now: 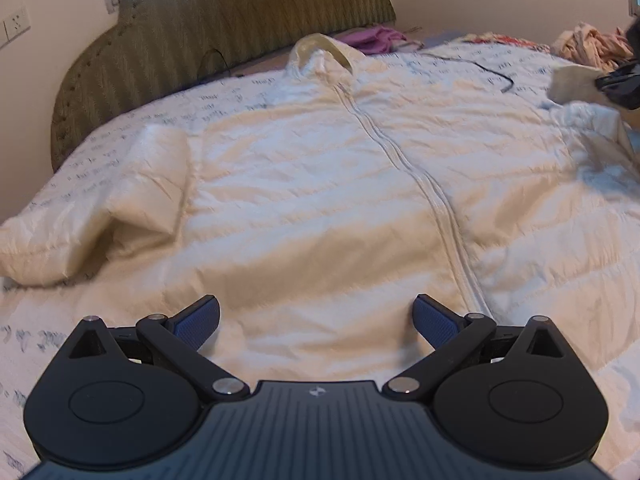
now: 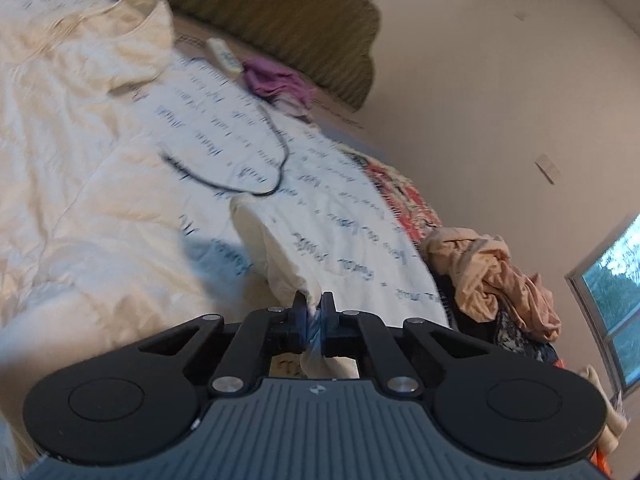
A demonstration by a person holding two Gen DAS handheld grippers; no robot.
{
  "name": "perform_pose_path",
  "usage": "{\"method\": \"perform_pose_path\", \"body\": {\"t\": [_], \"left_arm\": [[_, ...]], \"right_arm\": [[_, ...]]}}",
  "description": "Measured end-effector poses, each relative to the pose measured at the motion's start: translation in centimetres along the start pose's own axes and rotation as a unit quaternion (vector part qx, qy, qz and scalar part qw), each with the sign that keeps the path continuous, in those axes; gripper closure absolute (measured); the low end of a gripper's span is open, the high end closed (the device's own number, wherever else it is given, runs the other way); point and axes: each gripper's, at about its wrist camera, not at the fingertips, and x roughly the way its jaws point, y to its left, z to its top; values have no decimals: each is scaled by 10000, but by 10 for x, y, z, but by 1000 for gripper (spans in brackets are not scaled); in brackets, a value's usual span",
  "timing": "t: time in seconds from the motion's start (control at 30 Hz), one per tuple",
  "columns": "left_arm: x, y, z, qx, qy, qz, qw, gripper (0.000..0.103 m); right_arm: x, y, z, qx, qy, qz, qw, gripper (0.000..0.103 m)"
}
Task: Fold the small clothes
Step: 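Grasp the jacket sleeve cuff with the right gripper and lift it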
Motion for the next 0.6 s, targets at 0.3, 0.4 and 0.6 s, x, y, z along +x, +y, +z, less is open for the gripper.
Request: {"method": "perform_pose_path", "body": {"t": [0.3, 0.4, 0.6], "left_arm": [[65, 63, 63, 67, -243, 1148, 9931, 0], [90, 106, 68, -161, -260, 2255, 9738, 0], [103, 222, 57, -1391, -15, 2795, 9500, 0]], "right_arm": [[-74, -130, -1, 1860, -1145, -1227, 9681, 98], [-106, -159, 1, 2063, -1508, -1532, 9546, 98], [-143, -189, 11, 2537, -1947, -1376, 9374, 98]]}}
